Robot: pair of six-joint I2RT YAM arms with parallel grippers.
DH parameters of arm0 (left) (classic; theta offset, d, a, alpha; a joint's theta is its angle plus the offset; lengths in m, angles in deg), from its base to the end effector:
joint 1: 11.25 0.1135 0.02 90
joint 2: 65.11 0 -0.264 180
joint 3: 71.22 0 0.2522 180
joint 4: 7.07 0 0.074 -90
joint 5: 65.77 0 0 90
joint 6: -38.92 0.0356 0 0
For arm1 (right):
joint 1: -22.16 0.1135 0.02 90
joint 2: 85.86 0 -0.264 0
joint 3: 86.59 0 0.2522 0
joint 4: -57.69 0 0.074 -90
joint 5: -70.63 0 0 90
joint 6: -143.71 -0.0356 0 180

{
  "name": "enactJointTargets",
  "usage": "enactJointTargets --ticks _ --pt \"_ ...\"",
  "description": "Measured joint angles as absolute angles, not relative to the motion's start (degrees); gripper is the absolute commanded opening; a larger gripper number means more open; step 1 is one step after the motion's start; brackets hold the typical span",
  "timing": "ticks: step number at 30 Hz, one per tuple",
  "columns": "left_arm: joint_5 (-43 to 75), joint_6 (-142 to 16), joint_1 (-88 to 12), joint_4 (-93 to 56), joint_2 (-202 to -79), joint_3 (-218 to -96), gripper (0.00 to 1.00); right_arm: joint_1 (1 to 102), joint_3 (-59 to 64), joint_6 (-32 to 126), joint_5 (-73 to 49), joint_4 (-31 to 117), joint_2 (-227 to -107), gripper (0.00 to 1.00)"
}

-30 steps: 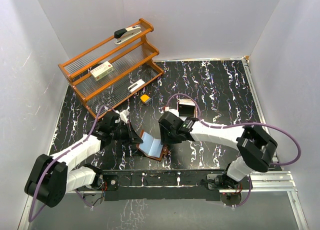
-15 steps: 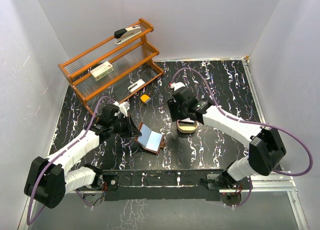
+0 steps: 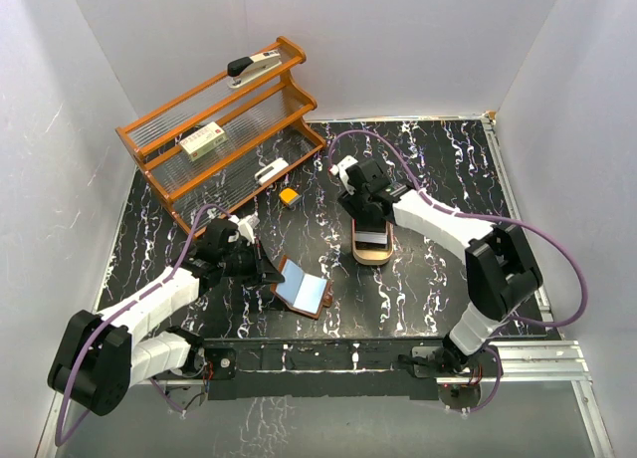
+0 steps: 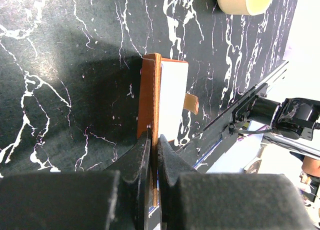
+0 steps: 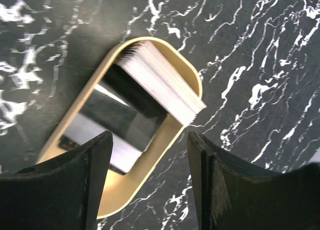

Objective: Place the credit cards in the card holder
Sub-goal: Pick up the credit card from the storage box.

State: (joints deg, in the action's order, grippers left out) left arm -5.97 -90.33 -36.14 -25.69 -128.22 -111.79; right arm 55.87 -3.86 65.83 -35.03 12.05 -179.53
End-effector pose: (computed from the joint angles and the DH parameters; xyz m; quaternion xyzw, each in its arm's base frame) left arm 0.1851 -0.1056 0.1833 -0.0030 0.8857 -0.4129 0.2123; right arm 0.2916 0.1830 0.2387 -0.3334 0.8892 -0.0748 0.3042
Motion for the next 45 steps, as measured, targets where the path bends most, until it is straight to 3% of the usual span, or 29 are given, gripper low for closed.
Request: enactJointTargets --ticks 15,30,45 --pt "-6.69 -90.79 -36.14 -23.9 -128.03 -111.17 0.0 51.35 -3.31 85.07 -35.08 21.66 -184.51 0.59" --pt "-6.67 -90.74 -36.14 -23.9 -128.31 -111.17 0.0 51.28 -5.15 90.31 -31.62 29.27 -186.72 0.6" --pt "-6.69 -90.74 -36.14 -23.9 -128.46 -111.17 0.0 51.22 -2.9 91.01 -31.23 24.99 -186.3 0.6"
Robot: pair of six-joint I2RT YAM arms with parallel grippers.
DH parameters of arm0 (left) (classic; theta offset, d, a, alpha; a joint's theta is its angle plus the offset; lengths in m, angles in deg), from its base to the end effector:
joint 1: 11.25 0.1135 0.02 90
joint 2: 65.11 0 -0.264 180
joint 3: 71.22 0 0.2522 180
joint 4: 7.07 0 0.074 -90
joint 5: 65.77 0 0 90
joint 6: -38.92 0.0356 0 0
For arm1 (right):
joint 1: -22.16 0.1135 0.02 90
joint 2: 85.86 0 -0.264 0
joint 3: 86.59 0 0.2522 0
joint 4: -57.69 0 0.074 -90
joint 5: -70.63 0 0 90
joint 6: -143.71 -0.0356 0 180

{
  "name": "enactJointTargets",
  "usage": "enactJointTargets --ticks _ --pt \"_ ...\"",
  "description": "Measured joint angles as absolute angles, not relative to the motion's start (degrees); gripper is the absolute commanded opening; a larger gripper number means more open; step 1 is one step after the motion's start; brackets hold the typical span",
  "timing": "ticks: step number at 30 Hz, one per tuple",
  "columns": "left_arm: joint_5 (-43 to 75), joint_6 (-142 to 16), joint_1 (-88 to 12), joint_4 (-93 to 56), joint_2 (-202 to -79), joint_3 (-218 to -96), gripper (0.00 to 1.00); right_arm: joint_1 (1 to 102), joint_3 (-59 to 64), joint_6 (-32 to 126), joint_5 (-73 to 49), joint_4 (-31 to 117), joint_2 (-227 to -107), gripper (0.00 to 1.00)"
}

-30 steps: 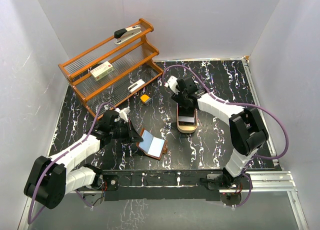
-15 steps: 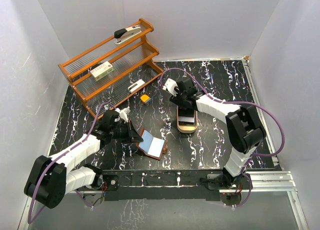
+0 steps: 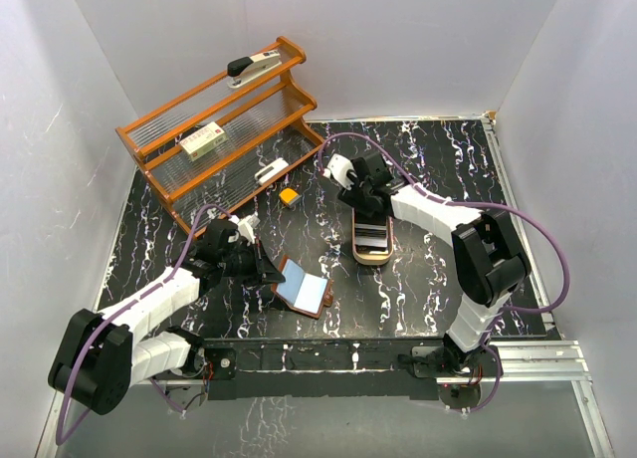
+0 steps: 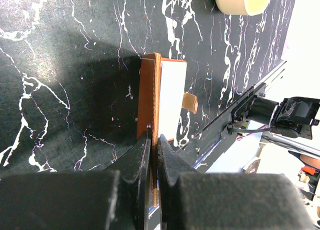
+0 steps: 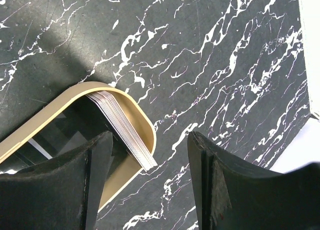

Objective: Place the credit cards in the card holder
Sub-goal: Pick up the credit card from the storage box.

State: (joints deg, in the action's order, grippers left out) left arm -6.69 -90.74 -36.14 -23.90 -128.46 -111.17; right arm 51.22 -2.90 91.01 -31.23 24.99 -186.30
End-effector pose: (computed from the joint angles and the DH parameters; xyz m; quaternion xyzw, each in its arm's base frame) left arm 0.1854 -0.1062 0.1818 -0.0011 0.8815 -0.4210 0.2138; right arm 0.3358 0.1782 0.2177 -0.4807 0.8005 -0.1214 0.3368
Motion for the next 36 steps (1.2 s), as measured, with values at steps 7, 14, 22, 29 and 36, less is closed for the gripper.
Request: enactJointTargets --ticks 7,14,22,29,36 --pt "-6.73 -90.74 -36.14 -23.88 -128.48 -111.17 0.0 51.13 -3.12 91.01 -30.51 22.49 -186.17 0.6" --pt "-6.95 -90.77 -36.14 -23.7 -128.68 -111.17 0.0 51.13 -4.12 89.94 -28.7 18.8 -183.5 0.63" --pt "-7.17 -90.77 -36.14 -23.42 -128.68 -111.17 0.0 51.13 -5.13 92.15 -30.79 20.55 -183.48 0.61" --pt "-7.17 -90.77 -36.14 -23.42 -128.7 -111.17 0.0 51.13 -5.11 93.96 -31.54 22.91 -187.37 0.55" --pt "-7.17 -90.77 -36.14 -23.42 -128.92 -111.17 0.0 51.13 -5.11 94.55 -33.07 24.44 -188.99 0.46"
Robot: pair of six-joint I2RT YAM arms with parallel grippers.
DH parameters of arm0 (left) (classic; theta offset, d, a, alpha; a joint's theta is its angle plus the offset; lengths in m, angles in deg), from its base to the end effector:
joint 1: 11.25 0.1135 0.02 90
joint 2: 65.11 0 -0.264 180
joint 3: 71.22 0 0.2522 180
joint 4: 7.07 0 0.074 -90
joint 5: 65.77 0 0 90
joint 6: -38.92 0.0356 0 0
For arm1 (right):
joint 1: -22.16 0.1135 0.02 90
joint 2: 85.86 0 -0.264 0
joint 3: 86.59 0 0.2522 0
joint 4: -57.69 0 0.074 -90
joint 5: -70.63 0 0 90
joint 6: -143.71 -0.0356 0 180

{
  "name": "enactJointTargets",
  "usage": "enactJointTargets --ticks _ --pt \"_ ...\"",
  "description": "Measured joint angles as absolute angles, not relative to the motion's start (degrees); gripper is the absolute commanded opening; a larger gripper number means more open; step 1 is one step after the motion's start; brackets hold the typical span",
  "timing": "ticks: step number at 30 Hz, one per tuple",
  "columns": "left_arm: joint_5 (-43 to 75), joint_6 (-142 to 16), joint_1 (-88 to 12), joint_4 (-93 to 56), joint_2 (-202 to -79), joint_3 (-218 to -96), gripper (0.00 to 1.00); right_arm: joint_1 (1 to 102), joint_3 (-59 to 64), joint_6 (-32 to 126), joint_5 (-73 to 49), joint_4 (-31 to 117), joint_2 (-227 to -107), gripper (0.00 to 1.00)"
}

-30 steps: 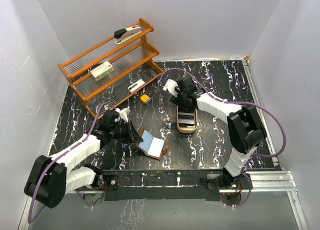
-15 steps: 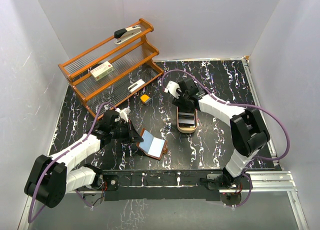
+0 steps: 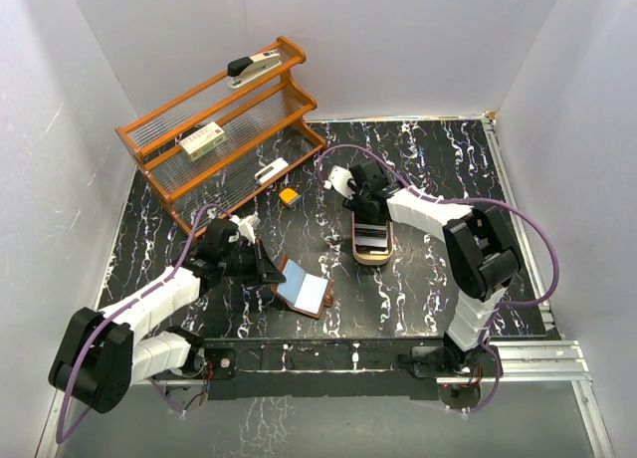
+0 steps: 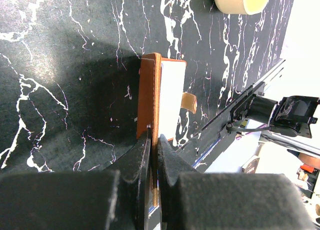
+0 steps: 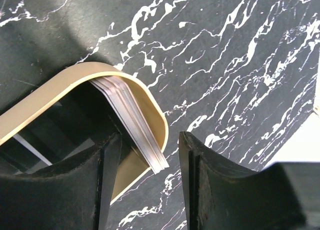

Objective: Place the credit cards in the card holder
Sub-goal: Pick up the credit card from the storage box.

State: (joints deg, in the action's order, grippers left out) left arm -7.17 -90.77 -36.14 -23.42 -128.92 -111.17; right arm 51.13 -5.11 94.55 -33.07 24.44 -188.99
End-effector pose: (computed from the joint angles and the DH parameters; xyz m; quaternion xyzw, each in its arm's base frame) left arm 0.1862 -0.1068 0.1810 0.0005 0.8806 -0.4240 0.2115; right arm 0.3338 0.1751 0.1887 -0.5122 0.7969 -0.1441 0.2860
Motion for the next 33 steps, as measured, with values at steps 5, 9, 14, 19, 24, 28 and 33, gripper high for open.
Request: enactJointTargets --ticks 5,9,14,19,24,28,33 --pt "-7.17 -90.77 -36.14 -23.42 -128.94 -111.17 0.0 51.15 -4.76 94.77 -34.42 25.33 -188.99 0.43" --pt "-7.17 -90.77 -36.14 -23.42 -128.94 -111.17 0.0 51.31 -4.76 94.81 -34.68 25.31 -188.99 0.4" --pt "-7.19 -90.77 -36.14 -23.42 -129.1 -111.17 0.0 51.28 -4.76 95.36 -35.65 26.3 -188.99 0.35" --pt "-7.19 -90.77 -36.14 -23.42 -129.1 -111.17 0.0 51.28 -4.73 95.47 -35.8 26.3 -188.99 0.3" --pt "-7.19 -90.79 -36.14 -23.42 -129.1 -111.15 0.0 51.28 -4.71 95.62 -35.82 26.3 -188.99 0.22" --pt "-7.19 -90.77 -36.14 -23.42 -129.1 -111.15 0.0 51.28 -4.71 95.6 -35.8 26.27 -188.99 0.18" --pt "-7.19 -90.79 -36.14 -23.42 -129.1 -111.15 0.0 51.28 -4.71 95.69 -36.24 26.21 -188.97 0.06"
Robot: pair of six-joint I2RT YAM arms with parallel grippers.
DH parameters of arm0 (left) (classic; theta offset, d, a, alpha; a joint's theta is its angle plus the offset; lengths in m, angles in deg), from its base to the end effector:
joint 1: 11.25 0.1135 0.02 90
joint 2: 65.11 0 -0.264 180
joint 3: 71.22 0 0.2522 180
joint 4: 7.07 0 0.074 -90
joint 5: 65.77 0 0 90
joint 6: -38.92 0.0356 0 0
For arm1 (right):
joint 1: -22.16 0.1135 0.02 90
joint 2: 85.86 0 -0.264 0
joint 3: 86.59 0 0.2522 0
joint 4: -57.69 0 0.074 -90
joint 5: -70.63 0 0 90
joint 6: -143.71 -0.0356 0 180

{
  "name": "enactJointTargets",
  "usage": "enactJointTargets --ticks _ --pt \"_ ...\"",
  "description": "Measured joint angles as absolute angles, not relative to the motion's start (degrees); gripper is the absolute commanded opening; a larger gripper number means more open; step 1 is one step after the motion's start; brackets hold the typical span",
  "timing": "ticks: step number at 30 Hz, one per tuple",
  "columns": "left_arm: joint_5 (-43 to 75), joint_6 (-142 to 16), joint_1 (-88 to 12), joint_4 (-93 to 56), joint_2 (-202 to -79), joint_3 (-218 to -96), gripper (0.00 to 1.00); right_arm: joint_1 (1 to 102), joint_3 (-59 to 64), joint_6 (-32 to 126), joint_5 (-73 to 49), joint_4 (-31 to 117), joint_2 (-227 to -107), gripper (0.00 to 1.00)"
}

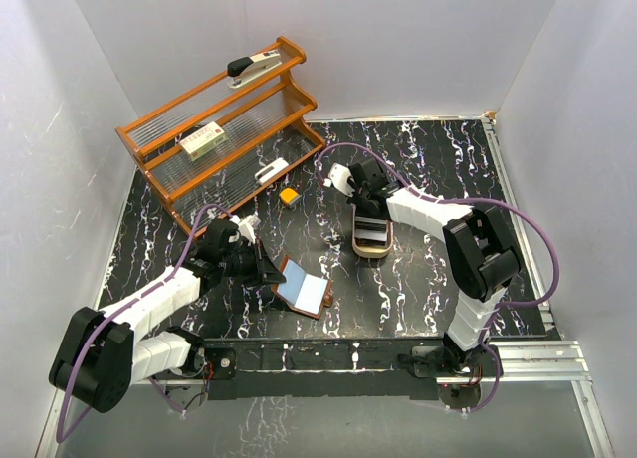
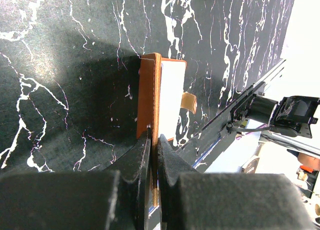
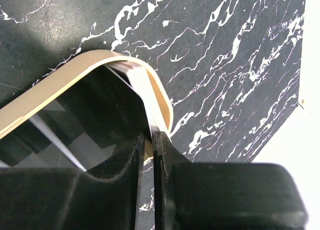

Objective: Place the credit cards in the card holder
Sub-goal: Pick up the credit card from the storage box.

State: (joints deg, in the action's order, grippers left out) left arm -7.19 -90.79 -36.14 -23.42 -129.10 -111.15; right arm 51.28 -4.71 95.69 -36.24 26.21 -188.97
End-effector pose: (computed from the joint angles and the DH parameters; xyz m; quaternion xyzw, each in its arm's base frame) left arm 0.1863 -0.1069 0.1803 -0.0001 0.8812 -0.4235 0.2099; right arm 0.3374 0.1761 0.1933 -0.5068 0.7898 -0.1735 0.2987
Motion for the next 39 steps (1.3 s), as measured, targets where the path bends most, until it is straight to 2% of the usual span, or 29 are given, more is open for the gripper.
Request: enactJointTargets --ticks 4,19,24,32,39 --pt "-7.15 -90.81 -36.14 -23.46 -129.1 -111.15 0.0 51.31 -4.71 95.64 -36.35 25.71 -188.86 0.0" --pt "-7.19 -93.08 -36.14 -23.31 -129.51 -111.15 0.0 53.03 -1.85 88.85 -30.01 13.64 -180.27 0.0" --pt "-7.74 -95.95 -36.14 -20.79 -129.38 -110.74 0.0 54.08 3.35 78.25 -23.93 8.16 -178.34 0.0" --pt "-8.06 -101.37 -36.14 -16.53 -129.34 -107.98 0.0 56.22 3.59 54.86 -18.47 5.53 -170.0 0.0" --pt "-7.69 -105.04 -36.14 -13.3 -129.38 -106.43 0.0 56.57 2.98 32.74 -8.17 2.32 -170.56 0.0"
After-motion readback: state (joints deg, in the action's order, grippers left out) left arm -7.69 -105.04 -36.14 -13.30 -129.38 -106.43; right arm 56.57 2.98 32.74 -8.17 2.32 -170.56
